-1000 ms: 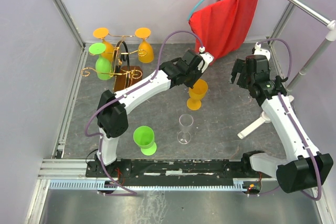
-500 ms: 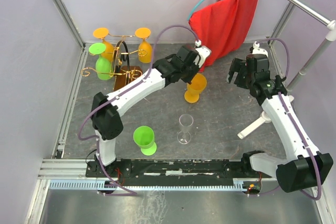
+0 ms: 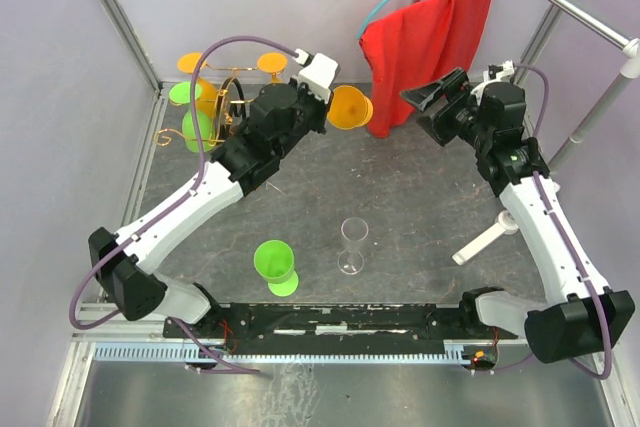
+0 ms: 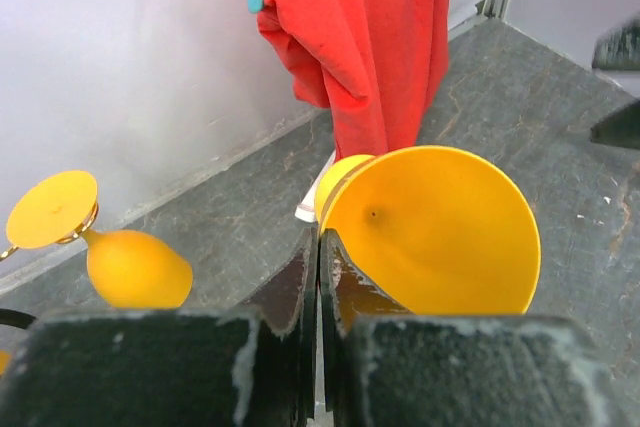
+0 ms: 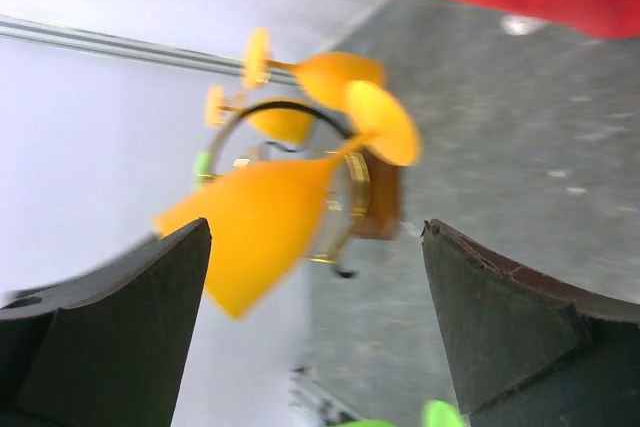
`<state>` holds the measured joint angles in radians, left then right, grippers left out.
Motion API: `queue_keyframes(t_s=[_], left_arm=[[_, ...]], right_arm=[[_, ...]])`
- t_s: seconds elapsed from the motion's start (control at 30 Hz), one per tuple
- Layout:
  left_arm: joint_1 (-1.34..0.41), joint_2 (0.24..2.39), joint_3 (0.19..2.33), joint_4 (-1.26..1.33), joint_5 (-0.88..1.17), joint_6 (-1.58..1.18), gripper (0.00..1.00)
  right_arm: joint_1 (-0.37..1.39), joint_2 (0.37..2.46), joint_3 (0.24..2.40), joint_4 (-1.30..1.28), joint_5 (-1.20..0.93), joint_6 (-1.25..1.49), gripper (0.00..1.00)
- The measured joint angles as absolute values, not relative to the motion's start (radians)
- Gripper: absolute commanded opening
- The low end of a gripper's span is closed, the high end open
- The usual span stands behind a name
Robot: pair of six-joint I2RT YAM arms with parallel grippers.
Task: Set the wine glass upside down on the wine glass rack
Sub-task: Pick up the wine glass at the center of the board, then turn the wine glass upside down at the wine rack.
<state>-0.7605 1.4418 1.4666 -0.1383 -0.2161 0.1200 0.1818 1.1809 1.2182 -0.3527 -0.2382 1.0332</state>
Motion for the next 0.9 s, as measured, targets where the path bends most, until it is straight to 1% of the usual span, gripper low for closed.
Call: queue_keyframes(t_s=[0.17, 0.3, 0.4, 0.6, 0.9], left_arm=[[-0.761, 1.404, 1.305, 0.063, -0.216, 0.156, 0.03], [-0.761, 1.390, 1.177, 0.222, -0.216, 0.190, 0.03], [-0.761, 1.372, 1.106, 0.333, -0.216, 0.222, 0.03], [-0.761, 1.337, 1.042, 0.534, -0.216, 0.272, 0.03], [-0.761, 1.328, 1.010, 0.691, -0.203, 0.306, 0.03]], right_arm=[[0.181, 1.238, 1.175, -0.076, -0.361, 1.340, 0.90], [0.181, 1.301, 1.149, 0.041, -0.419, 1.505, 0.90], [0.181, 1.315, 1.146, 0.057, -0.443, 1.573, 0.88], [0.181, 1.315, 1.146, 0.078, -0.467, 1.640, 0.87], [0.181, 1.338, 1.146, 0.075, -0.471, 1.668, 0.86]])
